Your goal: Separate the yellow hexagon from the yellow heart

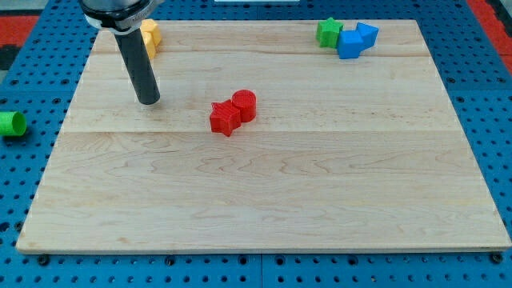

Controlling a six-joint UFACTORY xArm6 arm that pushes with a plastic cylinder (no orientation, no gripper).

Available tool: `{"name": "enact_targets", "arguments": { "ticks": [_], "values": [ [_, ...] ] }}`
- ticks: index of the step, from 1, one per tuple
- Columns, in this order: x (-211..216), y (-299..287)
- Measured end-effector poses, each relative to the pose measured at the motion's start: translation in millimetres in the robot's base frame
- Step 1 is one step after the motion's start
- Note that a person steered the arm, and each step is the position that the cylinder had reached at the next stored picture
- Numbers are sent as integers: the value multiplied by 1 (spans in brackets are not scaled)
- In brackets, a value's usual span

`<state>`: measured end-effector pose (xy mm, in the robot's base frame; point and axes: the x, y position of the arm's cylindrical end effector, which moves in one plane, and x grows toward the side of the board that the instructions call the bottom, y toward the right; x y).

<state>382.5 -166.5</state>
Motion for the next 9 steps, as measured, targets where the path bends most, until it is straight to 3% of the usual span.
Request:
{"name": "enact_targets", "arguments": {
  "ticks": [1, 2, 3, 4, 5, 8, 9],
  "values": [
    [2, -2],
    [-31, 13],
    [-129, 46],
    [-189, 35],
    [-189, -55],
    [-97, -32],
    [-72, -71]
  ]
}}
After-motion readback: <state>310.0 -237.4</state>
